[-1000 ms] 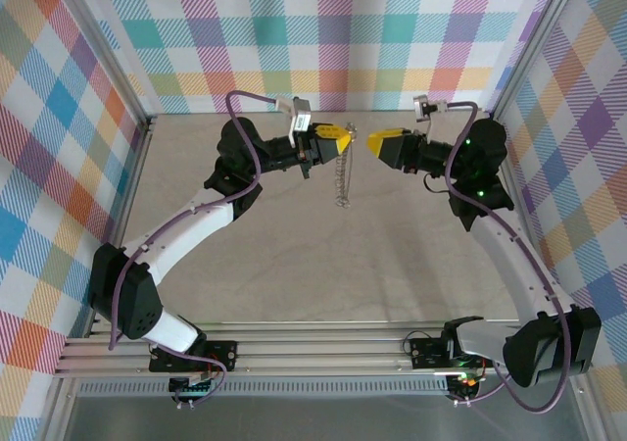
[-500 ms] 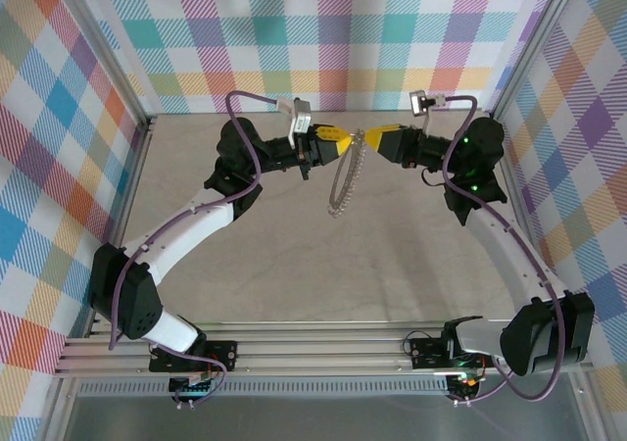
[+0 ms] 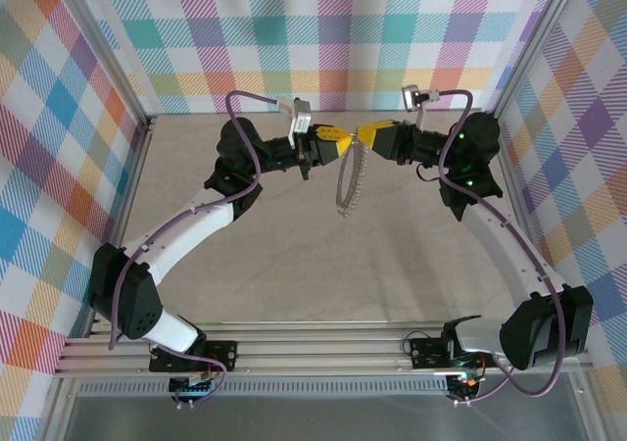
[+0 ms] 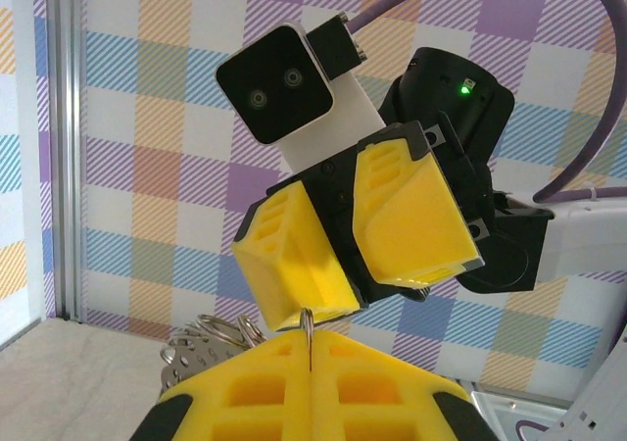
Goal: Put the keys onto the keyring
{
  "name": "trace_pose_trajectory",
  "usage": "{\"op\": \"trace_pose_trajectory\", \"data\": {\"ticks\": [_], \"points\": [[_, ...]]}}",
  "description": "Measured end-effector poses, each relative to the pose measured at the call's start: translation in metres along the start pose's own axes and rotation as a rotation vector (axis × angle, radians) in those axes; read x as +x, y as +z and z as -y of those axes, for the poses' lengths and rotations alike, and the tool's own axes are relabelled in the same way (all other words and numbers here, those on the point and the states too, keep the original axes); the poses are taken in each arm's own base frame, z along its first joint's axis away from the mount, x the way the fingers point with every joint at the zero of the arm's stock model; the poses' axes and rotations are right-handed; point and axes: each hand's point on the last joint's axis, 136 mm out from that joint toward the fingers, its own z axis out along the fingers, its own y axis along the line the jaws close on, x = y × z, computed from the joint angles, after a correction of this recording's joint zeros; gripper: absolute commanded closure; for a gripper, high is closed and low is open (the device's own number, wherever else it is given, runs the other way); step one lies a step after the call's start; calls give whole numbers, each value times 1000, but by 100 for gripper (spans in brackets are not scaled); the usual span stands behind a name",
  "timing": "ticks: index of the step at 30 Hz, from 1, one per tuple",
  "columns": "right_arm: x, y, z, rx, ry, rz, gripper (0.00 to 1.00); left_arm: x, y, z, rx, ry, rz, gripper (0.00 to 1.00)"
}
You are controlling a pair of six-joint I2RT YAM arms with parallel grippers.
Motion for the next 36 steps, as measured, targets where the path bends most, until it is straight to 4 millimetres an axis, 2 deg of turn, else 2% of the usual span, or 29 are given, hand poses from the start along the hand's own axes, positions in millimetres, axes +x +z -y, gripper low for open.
{"op": "trace_pose_trajectory", "data": {"ticks": [13,25,30,32,36], "points": [[6,3,4,6,9,-18,71,-1,0,1,0,1,1,100],[10,5,8,5,13,-31,82,-1,0,1,1,3,2,100],[11,6,7,3,9,-35,93,-1,0,1,0,2,2,100],[12,6,7,1,-2,-38,100,-1,0,0,-5,-4,2,100],[12,6,7,1,-19,-39,100,0,0,-1,-10,-11,0,100]]}}
